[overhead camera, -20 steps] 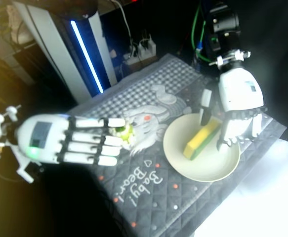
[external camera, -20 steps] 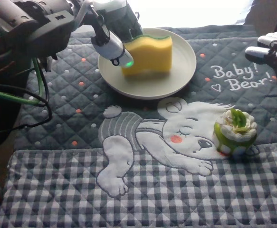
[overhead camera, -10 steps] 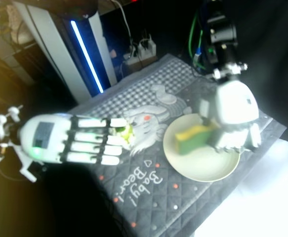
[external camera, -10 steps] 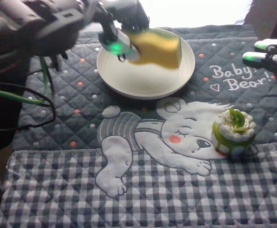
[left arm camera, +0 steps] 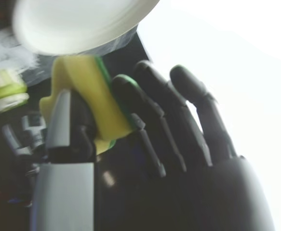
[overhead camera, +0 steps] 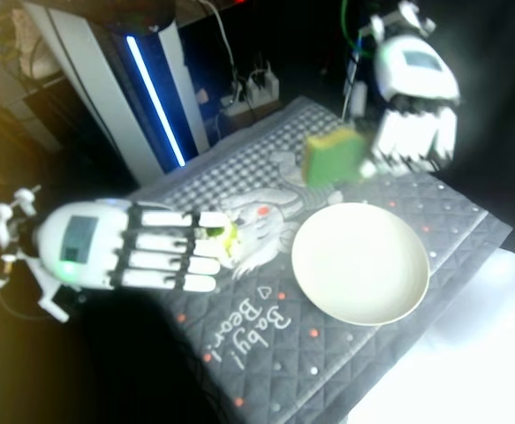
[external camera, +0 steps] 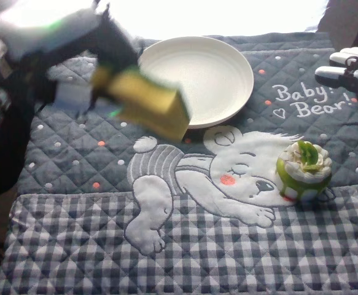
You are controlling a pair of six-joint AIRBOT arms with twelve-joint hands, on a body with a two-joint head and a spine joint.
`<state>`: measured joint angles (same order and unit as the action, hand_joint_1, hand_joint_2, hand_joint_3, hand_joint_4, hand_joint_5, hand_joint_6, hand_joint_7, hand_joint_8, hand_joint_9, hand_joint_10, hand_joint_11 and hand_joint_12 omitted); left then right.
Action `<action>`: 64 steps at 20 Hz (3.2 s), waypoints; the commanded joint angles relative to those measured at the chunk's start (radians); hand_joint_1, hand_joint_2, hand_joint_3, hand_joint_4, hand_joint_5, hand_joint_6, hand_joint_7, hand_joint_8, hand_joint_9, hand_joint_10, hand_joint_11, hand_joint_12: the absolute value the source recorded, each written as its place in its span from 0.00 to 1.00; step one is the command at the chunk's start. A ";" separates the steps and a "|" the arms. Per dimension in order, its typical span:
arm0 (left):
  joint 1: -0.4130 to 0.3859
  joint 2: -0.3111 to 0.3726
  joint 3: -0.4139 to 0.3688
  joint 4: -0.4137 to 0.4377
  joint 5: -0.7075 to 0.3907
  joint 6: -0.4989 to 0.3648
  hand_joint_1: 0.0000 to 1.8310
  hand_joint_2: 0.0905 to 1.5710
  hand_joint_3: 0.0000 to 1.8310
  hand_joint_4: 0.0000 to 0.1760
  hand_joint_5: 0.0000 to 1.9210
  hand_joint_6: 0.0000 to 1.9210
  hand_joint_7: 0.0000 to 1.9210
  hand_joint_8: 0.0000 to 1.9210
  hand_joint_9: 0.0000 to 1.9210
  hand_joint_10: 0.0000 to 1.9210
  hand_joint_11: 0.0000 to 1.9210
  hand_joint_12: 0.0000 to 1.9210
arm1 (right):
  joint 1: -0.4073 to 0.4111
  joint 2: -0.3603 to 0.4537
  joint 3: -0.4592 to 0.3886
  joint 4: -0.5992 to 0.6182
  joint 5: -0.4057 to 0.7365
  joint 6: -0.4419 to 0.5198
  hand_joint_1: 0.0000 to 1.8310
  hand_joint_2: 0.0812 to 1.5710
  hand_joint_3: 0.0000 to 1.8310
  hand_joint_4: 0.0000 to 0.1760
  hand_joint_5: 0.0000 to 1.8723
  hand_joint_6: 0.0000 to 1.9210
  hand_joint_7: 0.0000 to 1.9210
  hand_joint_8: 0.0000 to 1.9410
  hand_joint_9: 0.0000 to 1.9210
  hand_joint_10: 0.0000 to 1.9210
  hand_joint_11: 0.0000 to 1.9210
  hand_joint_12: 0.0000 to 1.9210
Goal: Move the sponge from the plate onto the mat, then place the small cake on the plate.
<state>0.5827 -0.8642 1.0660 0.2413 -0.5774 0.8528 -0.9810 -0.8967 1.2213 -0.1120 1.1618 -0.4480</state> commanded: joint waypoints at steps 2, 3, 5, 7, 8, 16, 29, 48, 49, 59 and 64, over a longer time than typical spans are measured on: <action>0.047 0.033 -0.037 -0.029 -0.144 0.001 0.69 0.68 0.00 0.00 0.61 0.24 0.49 0.67 0.39 0.73 0.27 0.98 | 0.013 0.008 0.004 0.041 0.120 0.004 0.36 0.66 0.01 0.60 0.10 0.01 0.05 0.00 0.04 0.00 0.05 0.05; 0.064 0.035 -0.046 -0.030 -0.133 0.001 0.70 0.67 0.00 0.00 0.61 0.24 0.52 0.62 0.40 0.68 0.27 0.91 | 0.013 0.008 0.007 0.041 0.120 0.004 0.33 0.69 0.00 0.66 0.11 0.00 0.05 0.00 0.04 0.00 0.05 0.06; 0.079 0.011 -0.038 -0.030 -0.090 0.001 0.70 0.67 0.00 0.00 0.63 0.17 0.52 0.63 0.45 0.63 0.35 0.83 | 0.016 0.008 0.013 0.041 0.120 0.004 0.25 0.71 0.01 0.71 0.11 0.00 0.06 0.00 0.04 0.00 0.04 0.07; 0.083 -0.031 -0.014 -0.028 -0.049 0.002 0.70 0.67 0.00 0.00 0.64 0.14 0.51 0.64 0.42 0.71 0.34 0.91 | 0.043 -0.001 0.022 0.038 0.107 0.004 0.18 0.72 0.00 0.81 0.11 0.00 0.06 0.00 0.03 0.00 0.01 0.11; 0.088 -0.045 -0.006 -0.028 -0.036 0.003 0.70 0.66 0.00 0.00 0.65 0.15 0.52 0.62 0.41 0.71 0.34 0.91 | 0.067 -0.010 0.029 0.023 0.092 0.004 0.18 0.73 0.00 0.72 0.12 0.00 0.06 0.00 0.03 0.00 0.00 0.13; 0.144 -0.041 -0.012 -0.140 -0.076 0.065 0.51 0.60 0.00 0.00 0.37 0.00 0.41 0.00 0.34 0.05 0.05 0.59 | 0.199 -0.076 0.061 -0.191 -0.063 0.077 0.11 0.75 0.00 0.45 0.14 0.00 0.13 0.00 0.16 0.00 0.08 0.34; 0.270 0.041 -0.112 -0.293 -0.416 0.088 0.48 0.54 0.00 0.00 0.18 0.00 0.17 0.00 0.19 0.00 0.00 0.57 | 0.180 -0.098 0.074 -0.267 -0.178 0.111 0.53 0.49 0.00 0.95 0.08 0.00 0.14 0.00 0.23 0.01 0.04 0.65; 0.368 0.015 -0.134 -0.372 -0.500 0.077 0.45 0.54 0.00 0.03 0.20 0.00 0.24 0.00 0.26 0.02 0.01 0.70 | 0.480 -0.216 0.236 -0.265 -0.229 0.087 0.71 0.64 0.00 0.00 0.53 0.47 0.71 0.15 0.69 0.30 0.61 0.49; 0.371 0.013 -0.134 -0.374 -0.508 0.073 0.46 0.54 0.00 0.06 0.20 0.00 0.23 0.00 0.25 0.01 0.00 0.69 | 0.531 -0.244 0.261 -0.276 -0.246 0.086 0.71 0.63 0.00 0.00 0.56 0.43 0.74 0.13 0.73 0.18 0.62 0.48; 0.419 0.006 -0.158 -0.411 -0.646 0.060 0.45 0.54 0.00 0.06 0.18 0.00 0.18 0.00 0.19 0.01 0.00 0.64 | 0.739 -0.564 0.449 -0.404 -0.650 -0.023 0.76 0.64 0.00 0.00 0.57 0.39 0.60 0.28 0.61 0.47 0.52 0.48; 0.417 0.006 -0.158 -0.407 -0.668 0.045 0.43 0.53 0.00 0.10 0.18 0.00 0.19 0.00 0.22 0.01 0.00 0.67 | 0.736 -0.594 0.469 -0.427 -0.688 -0.023 0.44 0.53 0.00 0.46 0.06 0.00 0.11 0.00 0.19 0.05 0.06 0.59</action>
<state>1.0119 -0.8635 0.9096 -0.1719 -1.1149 0.9051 -0.2543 -1.4921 1.6878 -0.5640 0.3809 -0.4709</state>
